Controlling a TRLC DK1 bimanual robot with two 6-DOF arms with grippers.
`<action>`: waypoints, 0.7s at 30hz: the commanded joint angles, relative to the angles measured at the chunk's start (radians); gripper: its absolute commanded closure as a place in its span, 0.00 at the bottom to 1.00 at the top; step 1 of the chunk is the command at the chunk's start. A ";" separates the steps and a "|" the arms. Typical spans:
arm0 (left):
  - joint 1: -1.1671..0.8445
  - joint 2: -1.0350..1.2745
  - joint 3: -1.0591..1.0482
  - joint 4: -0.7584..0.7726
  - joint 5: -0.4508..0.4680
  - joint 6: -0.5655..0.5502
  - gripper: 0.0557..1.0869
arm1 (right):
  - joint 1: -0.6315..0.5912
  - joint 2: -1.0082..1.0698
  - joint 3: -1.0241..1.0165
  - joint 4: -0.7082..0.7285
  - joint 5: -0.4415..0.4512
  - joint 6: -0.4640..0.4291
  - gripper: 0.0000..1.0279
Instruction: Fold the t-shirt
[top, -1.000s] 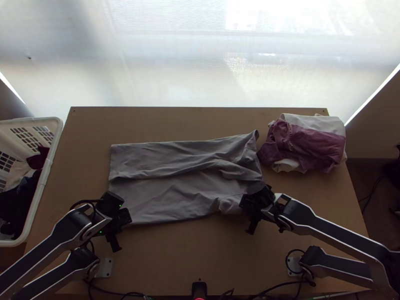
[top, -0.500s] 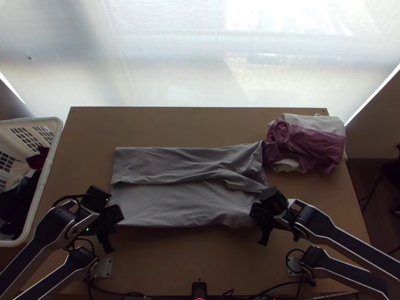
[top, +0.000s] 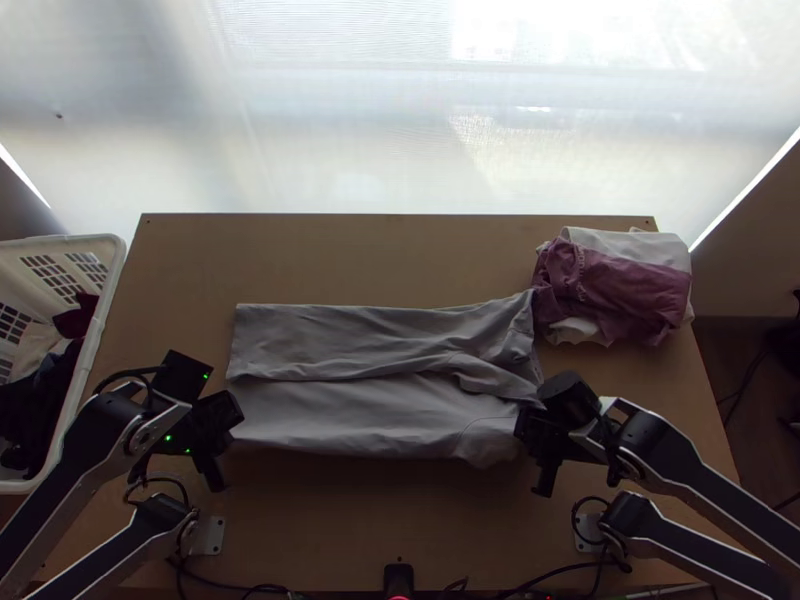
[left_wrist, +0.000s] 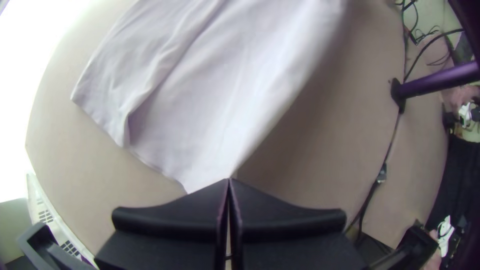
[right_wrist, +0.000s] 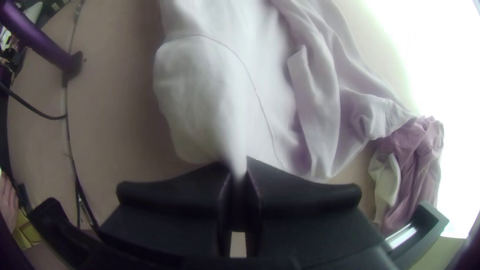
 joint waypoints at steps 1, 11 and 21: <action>0.093 0.184 0.062 0.115 0.014 0.055 0.96 | -0.067 0.091 0.063 0.058 -0.007 -0.055 0.97; 0.199 0.448 0.220 0.215 0.021 0.135 0.96 | -0.262 0.343 0.216 0.115 -0.085 -0.164 0.97; 0.271 0.583 0.324 0.253 0.027 0.159 0.96 | -0.334 0.558 0.357 0.141 -0.112 -0.183 0.97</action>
